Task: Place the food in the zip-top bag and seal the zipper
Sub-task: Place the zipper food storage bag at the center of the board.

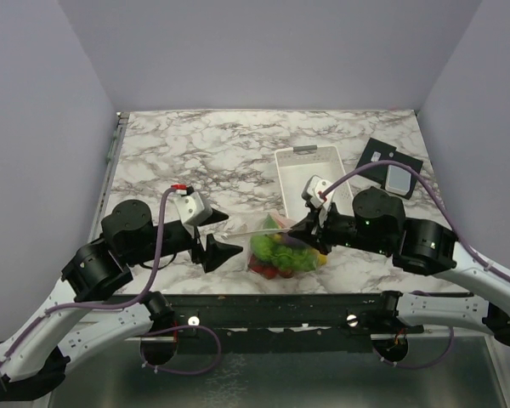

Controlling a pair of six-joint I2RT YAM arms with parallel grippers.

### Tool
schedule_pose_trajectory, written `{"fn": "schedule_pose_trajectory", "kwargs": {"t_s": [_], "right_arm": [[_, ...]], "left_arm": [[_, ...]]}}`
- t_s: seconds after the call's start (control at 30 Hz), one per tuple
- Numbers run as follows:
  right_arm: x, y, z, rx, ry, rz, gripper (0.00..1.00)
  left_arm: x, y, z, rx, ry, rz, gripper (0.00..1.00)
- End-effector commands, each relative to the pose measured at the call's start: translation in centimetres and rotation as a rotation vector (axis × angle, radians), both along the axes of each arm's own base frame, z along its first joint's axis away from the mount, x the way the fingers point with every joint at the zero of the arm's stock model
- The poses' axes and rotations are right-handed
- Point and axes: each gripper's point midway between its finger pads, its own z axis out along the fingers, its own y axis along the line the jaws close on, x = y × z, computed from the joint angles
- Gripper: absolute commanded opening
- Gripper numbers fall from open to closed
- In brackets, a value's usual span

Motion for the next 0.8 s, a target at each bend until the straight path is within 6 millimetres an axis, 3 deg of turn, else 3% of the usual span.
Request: {"fn": "schedule_pose_trajectory", "kwargs": {"t_s": [0.0,0.4,0.77], "right_arm": [[-1.2,1.5,2.2,0.07,-0.022,0.109,0.01],[-4.1,3.2,2.8,0.091,0.0,0.311,0.01],[-4.0,5.2,3.5,0.102,0.011,0.353,0.01]], "left_arm": [[-0.2,-1.0,2.2,-0.042,-0.048,-0.057,0.82],[0.7,-2.7,2.5,-0.036,-0.091,-0.103,0.84],[0.1,-4.1,0.6,-0.015,-0.047,-0.188,0.85]]}}
